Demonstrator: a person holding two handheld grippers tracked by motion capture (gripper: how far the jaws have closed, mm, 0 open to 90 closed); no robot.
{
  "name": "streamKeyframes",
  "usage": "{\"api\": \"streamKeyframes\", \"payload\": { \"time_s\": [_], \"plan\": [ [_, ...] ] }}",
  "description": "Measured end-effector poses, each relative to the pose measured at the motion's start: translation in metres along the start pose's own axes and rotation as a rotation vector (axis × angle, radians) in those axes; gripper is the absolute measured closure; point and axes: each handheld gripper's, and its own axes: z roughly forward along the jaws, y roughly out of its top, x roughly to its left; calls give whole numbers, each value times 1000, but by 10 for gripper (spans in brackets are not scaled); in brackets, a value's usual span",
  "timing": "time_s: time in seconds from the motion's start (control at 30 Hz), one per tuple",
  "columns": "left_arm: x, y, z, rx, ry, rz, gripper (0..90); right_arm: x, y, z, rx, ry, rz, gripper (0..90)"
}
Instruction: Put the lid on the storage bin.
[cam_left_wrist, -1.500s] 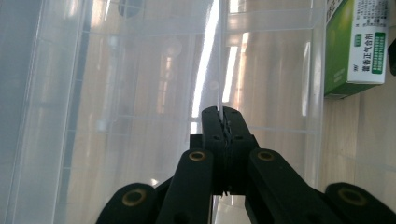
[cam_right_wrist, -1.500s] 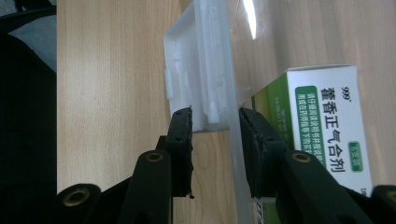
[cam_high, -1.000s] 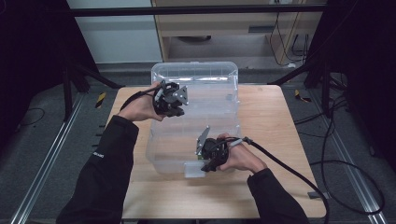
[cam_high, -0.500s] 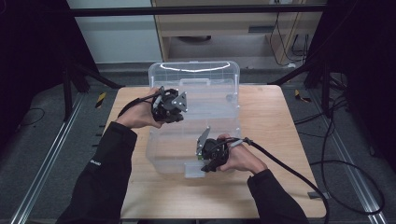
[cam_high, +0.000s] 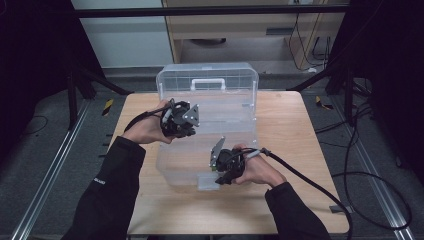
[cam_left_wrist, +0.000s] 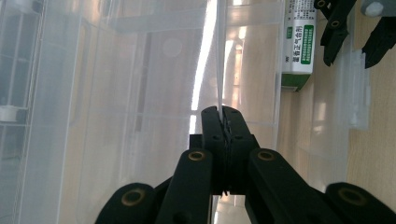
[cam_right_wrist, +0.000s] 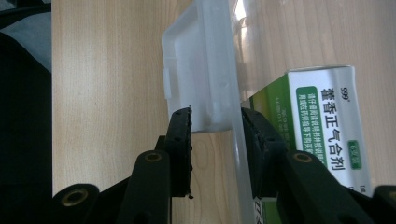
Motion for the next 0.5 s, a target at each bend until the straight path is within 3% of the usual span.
{"api": "streamKeyframes", "payload": {
  "time_s": [0.5],
  "plan": [
    [-13, -3, 1, -4, 0, -1, 887, 3, 1, 0, -1, -15, 7, 655]
  ]
}}
